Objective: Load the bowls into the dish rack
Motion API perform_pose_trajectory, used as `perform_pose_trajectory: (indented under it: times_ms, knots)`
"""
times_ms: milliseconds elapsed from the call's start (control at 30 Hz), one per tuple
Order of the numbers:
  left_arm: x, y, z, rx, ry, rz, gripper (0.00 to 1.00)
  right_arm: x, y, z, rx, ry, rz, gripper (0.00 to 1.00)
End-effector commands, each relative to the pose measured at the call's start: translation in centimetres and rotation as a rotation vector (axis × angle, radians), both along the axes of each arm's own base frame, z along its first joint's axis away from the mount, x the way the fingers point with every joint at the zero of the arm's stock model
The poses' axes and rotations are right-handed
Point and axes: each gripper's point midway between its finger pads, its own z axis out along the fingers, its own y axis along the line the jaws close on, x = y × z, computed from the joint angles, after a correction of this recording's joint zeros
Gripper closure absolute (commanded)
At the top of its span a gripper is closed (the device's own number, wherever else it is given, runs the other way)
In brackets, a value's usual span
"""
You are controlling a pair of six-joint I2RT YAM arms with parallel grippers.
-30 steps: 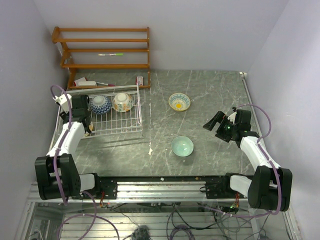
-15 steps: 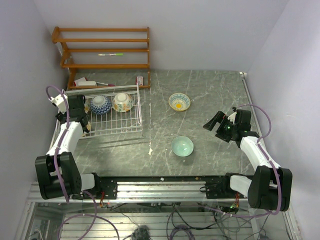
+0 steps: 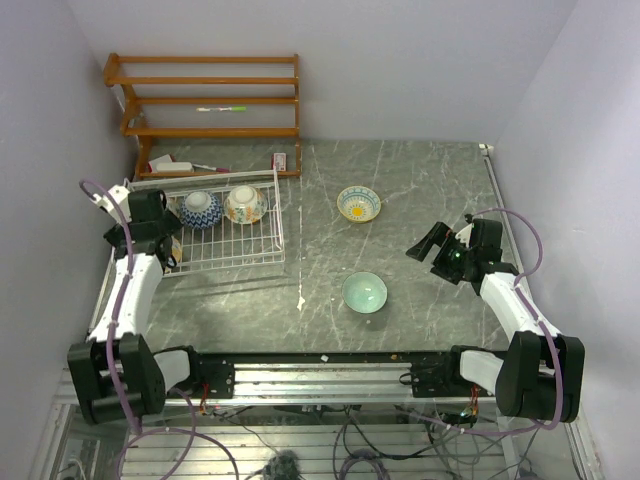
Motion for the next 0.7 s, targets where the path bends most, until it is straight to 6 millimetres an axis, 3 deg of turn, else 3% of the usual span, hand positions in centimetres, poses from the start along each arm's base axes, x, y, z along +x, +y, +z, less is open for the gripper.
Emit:
perform_pose_trajectory:
  times_ms: [0, 100, 267, 433, 500, 567, 667]
  knots:
    - [1.3, -1.7, 5.2, -0.054, -0.175, -0.080, 0.01, 0.9, -0.1, 0.9, -0.007, -0.038, 0.009, 0.01]
    - [1.5, -3.4, 7.7, -0.052, -0.237, -0.165, 0.01, 0.9, -0.1, 0.9, -0.008, -0.040, 0.009, 0.01]
    - [2.6, -9.1, 11.9, -0.038, -0.344, -0.384, 0.01, 1.0, -0.1, 0.7, 0.001, -0.042, 0.005, 0.01]
    - [4.5, -17.8, 14.3, -0.030, -0.337, -0.611, 0.01, 0.8, 0.1, 0.5, 0.012, -0.043, 0.001, 0.01]
    - [5.1, -22.6, 14.8, -0.012, -0.334, -0.725, 0.01, 0.7, 0.1, 0.4, 0.015, -0.043, 0.002, 0.01]
    - [6.1, -26.1, 15.3, 0.024, -0.331, -0.806, 0.01, 0.6, 0.2, 0.4, 0.017, -0.044, 0.002, 0.01]
    - [7.4, -33.5, 15.5, 0.079, -0.324, -1.028, 0.01, 0.7, 0.2, 0.6, 0.021, -0.051, 0.000, 0.01]
